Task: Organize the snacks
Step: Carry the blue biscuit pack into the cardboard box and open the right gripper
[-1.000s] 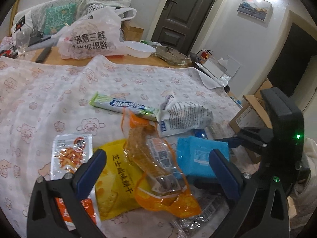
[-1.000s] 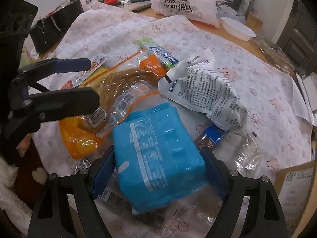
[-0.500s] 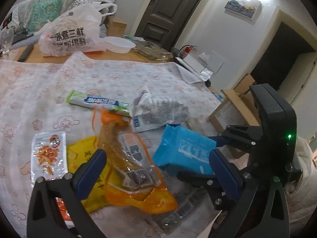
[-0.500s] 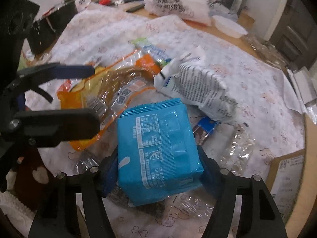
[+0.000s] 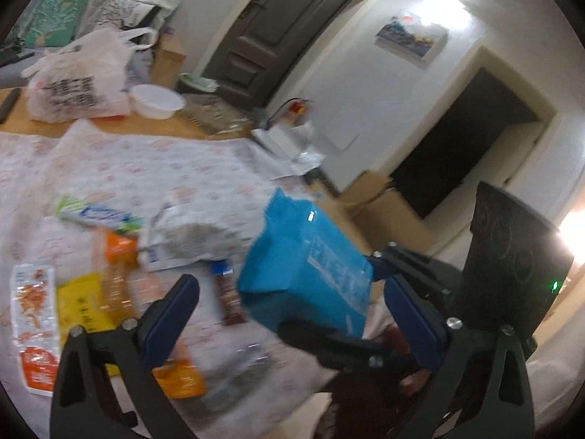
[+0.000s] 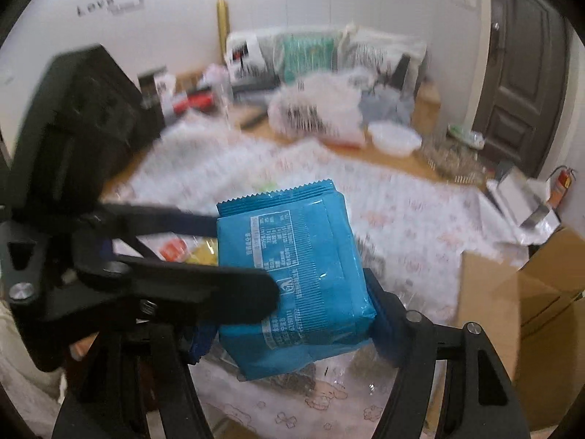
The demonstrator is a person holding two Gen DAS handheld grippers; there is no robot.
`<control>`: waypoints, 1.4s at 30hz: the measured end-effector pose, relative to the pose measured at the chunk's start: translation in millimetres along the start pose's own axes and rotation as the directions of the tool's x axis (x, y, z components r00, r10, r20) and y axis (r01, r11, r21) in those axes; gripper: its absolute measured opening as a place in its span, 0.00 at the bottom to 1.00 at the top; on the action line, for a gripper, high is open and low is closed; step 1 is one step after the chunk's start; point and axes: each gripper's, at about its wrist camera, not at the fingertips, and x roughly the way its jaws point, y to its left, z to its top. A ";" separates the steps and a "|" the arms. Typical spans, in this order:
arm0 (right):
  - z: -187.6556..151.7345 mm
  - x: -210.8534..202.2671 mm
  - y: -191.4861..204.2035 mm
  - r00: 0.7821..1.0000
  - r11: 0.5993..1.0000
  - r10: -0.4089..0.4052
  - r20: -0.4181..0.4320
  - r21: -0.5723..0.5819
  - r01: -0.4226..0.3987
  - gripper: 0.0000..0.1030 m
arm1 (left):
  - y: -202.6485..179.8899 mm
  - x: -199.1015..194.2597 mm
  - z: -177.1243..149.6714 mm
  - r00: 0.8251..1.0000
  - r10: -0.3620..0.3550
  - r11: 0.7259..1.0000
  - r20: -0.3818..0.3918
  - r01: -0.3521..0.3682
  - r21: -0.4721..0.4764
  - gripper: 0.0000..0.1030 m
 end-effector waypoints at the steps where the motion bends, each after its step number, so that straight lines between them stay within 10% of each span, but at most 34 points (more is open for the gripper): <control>1: 0.8 -7.7 -0.9 1.000 1.000 0.003 0.028 0.003 -0.003 0.63 | -9.7 0.5 3.7 1.000 -0.016 1.000 0.009 0.016 0.002 0.86; 6: 1.1 -54.6 -23.0 0.989 0.999 -0.003 0.145 0.033 -0.002 0.63 | -63.9 9.8 18.2 0.998 -0.049 0.996 0.028 0.047 0.075 0.59; 22: -70.6 -125.2 -181.4 0.981 0.956 -0.114 0.160 0.287 0.064 0.62 | -221.0 170.9 45.2 0.984 0.143 0.905 -0.104 -0.087 0.416 0.50; 35: -94.1 -108.5 -221.2 0.986 0.944 -0.155 0.063 0.305 0.129 0.62 | -202.3 242.0 43.5 0.954 0.215 0.903 -0.207 -0.114 0.415 0.49; 42: -89.9 -104.8 -209.1 0.987 0.945 -0.154 0.045 0.297 0.134 0.64 | -193.4 227.5 46.6 0.955 0.237 0.896 -0.177 -0.144 0.421 0.66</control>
